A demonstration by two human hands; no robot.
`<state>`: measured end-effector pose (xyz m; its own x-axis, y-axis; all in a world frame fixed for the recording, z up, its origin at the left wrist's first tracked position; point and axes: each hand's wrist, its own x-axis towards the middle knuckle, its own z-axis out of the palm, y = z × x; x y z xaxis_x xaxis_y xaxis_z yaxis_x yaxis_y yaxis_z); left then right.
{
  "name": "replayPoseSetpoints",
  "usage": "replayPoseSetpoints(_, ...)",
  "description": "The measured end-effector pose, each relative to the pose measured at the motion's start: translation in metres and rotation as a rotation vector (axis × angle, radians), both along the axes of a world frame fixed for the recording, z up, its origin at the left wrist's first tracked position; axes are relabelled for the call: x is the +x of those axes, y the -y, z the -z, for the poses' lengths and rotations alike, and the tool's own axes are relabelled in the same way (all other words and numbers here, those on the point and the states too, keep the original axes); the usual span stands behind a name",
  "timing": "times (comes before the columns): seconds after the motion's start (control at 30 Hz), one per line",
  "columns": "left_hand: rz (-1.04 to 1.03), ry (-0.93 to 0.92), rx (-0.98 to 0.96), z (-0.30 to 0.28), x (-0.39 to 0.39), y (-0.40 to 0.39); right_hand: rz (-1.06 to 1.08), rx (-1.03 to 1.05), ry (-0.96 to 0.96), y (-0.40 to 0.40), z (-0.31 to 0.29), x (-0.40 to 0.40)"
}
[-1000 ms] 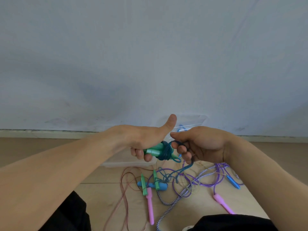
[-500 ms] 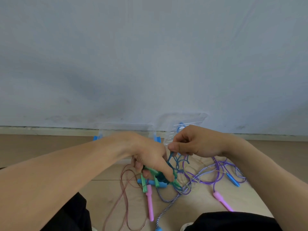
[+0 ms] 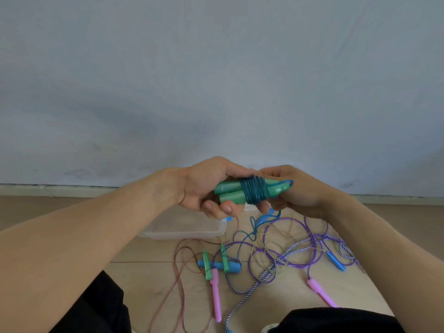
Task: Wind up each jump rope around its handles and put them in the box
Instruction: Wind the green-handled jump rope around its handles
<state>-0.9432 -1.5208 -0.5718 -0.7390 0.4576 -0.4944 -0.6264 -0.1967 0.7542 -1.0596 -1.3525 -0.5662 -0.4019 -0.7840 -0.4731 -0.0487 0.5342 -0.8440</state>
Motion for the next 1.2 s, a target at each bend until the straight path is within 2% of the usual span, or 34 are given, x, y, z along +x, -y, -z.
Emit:
replayPoseSetpoints(0.17, -0.110, 0.051, -0.090, -0.006, -0.004, 0.010, 0.216, -0.187, -0.041, 0.005, 0.001, -0.002)
replayPoseSetpoints(0.33, -0.272, 0.049, -0.037, -0.010, -0.003, 0.008, 0.177, -0.240, -0.106, 0.009, 0.002, 0.006)
replayPoseSetpoints(0.47, -0.394, 0.026, -0.001, -0.008, -0.003, 0.007, 0.105, -0.175, -0.290, 0.014, 0.003, 0.016)
replayPoseSetpoints(0.63, -0.469, -0.018, 0.008, -0.008, -0.004, 0.007, 0.033, -0.135, -0.340, 0.022, 0.011, 0.032)
replayPoseSetpoints(1.0, -0.518, -0.135, -0.563, -0.013, -0.006, 0.004, 0.017, -0.061, -0.174, 0.020, 0.007, 0.033)
replayPoseSetpoints(1.13, -0.614, -0.272, -0.858, -0.005, -0.007, 0.012, -0.018, -0.055, -0.152, 0.021, 0.003, 0.037)
replayPoseSetpoints(1.2, -0.616, -0.303, -0.916, -0.001, -0.006, 0.016, -0.025, -0.050, -0.149, 0.022, -0.001, 0.038)
